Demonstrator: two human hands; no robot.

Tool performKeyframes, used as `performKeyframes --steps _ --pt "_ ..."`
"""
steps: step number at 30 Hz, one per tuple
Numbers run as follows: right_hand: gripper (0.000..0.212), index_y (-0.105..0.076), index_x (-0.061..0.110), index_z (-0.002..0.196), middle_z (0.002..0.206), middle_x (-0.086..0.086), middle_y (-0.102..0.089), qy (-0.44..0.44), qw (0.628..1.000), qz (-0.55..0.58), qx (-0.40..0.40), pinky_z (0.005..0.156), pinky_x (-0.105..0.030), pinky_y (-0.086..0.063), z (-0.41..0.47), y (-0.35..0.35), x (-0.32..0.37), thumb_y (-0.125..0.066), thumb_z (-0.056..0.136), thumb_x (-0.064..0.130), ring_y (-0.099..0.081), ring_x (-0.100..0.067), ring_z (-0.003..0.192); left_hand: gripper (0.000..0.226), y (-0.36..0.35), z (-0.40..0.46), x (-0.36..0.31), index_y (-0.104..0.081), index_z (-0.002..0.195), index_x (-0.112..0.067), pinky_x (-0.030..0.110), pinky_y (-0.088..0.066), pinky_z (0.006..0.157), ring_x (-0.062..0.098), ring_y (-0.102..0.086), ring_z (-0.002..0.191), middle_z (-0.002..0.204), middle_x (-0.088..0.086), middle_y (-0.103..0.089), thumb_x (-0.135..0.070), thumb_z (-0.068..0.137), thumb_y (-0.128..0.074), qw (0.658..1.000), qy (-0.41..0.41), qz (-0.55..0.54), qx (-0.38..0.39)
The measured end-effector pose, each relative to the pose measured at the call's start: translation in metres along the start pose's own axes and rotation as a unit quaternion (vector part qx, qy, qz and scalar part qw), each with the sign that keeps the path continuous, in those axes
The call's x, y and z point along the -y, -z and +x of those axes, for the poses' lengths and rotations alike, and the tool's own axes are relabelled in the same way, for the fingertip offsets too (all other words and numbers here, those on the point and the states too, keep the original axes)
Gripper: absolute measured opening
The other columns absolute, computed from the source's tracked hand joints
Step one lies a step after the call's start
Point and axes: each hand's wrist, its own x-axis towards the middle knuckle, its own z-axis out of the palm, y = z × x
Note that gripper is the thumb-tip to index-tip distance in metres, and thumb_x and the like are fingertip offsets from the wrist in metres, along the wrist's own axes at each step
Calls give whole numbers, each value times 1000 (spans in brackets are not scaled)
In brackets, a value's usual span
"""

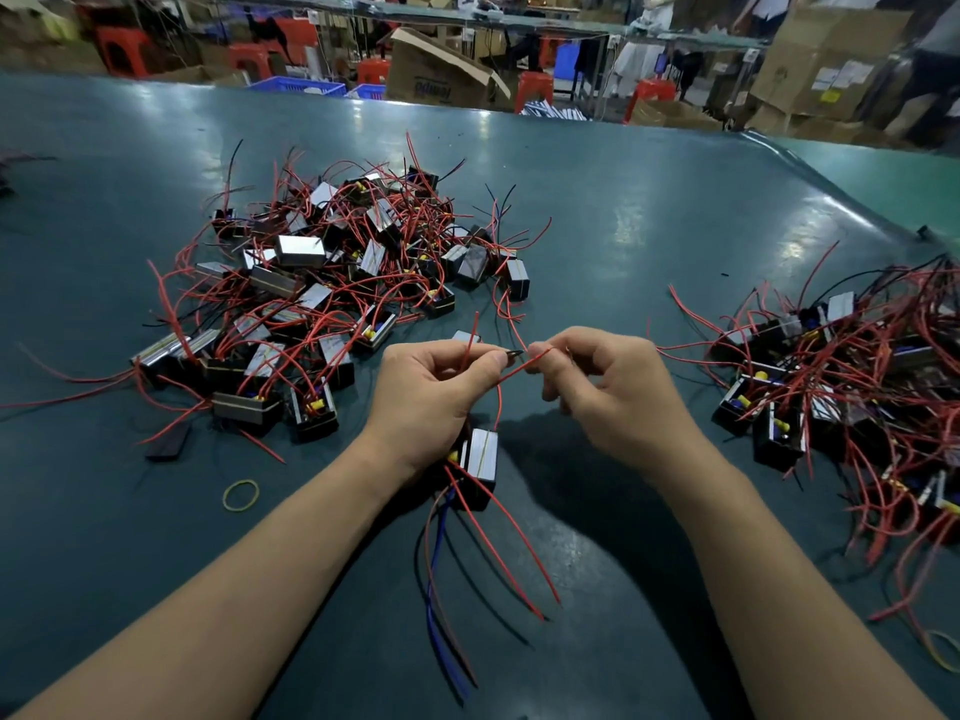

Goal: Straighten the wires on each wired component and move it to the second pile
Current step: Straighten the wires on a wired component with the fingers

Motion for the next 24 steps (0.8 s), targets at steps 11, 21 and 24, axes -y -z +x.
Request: performKeyframes --steps 11,21,24 --pt "10 -76 5 92 71 -1 -68 148 986 -76 2 55 -29 -50 4 6 -9 -67 86 7 -55 -5 56 20 2 1 -1 -76 69 -19 23 -22 48 9 -30 48 63 11 -50 -8 85 -71 999 19 -12 31" --pt "21 -52 14 50 40 5 -32 -415 737 503 176 27 -15 -17 9 2 12 -57 69 21 -26 -8 30 10 2 -4 -4 -75 88 -7 23 -40 64 13 -50 64 66 8 -59 0 84 -70 995 -68 22 71" --pt "23 -57 12 57 41 6 -37 -430 756 473 142 27 -15 -20 9 0 14 -60 79 18 -29 -5 31 11 2 -4 -3 -76 88 -8 33 -40 63 22 -50 66 68 25 -59 0 85 -70 992 -98 65 46"
